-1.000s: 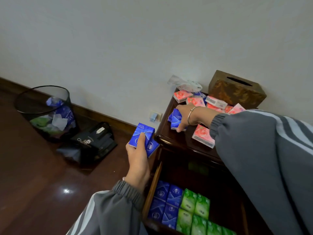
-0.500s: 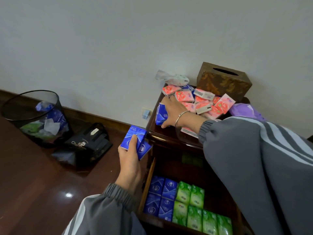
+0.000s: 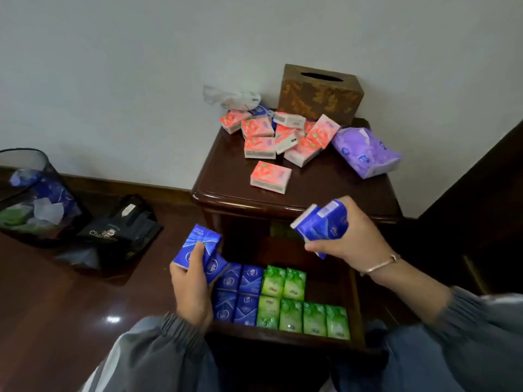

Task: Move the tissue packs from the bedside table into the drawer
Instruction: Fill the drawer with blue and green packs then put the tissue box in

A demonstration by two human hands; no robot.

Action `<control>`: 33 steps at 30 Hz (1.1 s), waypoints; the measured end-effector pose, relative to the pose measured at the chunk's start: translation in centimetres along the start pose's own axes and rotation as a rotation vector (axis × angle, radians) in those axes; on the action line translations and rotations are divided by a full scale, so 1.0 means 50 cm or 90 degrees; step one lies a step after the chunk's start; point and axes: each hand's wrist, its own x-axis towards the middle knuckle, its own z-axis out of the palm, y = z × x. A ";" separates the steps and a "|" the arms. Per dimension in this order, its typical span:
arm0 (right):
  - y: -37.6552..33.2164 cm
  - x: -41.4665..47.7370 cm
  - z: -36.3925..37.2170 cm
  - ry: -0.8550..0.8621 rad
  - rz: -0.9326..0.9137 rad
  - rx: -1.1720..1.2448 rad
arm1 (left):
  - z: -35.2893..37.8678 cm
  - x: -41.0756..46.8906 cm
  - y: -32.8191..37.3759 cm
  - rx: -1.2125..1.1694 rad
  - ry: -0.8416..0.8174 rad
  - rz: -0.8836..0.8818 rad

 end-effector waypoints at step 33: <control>0.325 0.038 0.106 -0.096 0.401 -0.286 | 0.043 0.003 -0.093 0.191 -0.127 -0.196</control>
